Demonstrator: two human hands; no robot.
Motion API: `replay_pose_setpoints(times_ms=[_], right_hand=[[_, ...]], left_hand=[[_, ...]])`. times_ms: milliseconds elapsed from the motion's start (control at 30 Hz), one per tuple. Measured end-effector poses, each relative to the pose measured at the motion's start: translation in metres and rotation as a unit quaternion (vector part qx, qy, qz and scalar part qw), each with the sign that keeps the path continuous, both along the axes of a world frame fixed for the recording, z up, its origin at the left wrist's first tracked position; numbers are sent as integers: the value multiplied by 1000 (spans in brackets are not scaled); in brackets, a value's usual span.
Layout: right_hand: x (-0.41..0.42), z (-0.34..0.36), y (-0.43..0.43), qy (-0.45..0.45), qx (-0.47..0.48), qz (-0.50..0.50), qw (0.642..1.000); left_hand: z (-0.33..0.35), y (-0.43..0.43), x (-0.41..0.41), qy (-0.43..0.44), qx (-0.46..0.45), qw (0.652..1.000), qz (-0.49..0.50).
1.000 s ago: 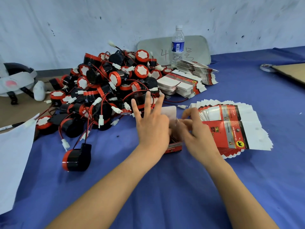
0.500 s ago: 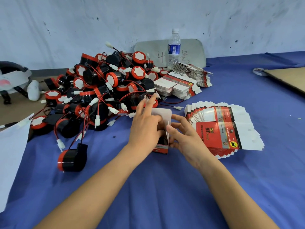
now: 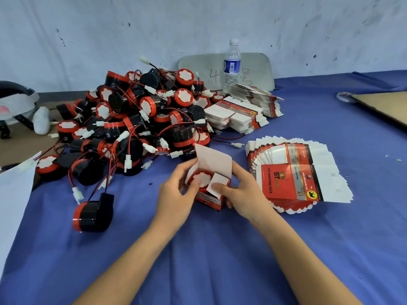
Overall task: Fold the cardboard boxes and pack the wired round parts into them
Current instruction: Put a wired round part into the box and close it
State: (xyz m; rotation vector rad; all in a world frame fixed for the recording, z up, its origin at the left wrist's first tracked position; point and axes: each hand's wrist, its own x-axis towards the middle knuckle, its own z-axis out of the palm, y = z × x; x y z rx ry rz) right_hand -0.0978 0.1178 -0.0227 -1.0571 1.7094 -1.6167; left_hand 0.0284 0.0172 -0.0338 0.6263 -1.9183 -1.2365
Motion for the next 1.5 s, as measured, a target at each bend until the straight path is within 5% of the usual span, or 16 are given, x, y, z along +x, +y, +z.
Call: replay_pose_setpoints(times_ms=[267,600,867,1167,1500], right_hand=[[3,-2,2,244,15,-63,968],[22,-1,-2,137,-24,-20,990],[18,-4,-6,219,-44,-69,972],[22,-14,-1,278,-21,-58,959],[17,-17,0,314,-43,-19,948]], left_hand=[[-6,3,2,-38,-9,999,-32],[-2,5,2,-14,33,999,-7],[-6,5,1,7,40,999,7],[-4,3,11,74,154,984,-49],[-6,-17,22,37,62,990,-124]])
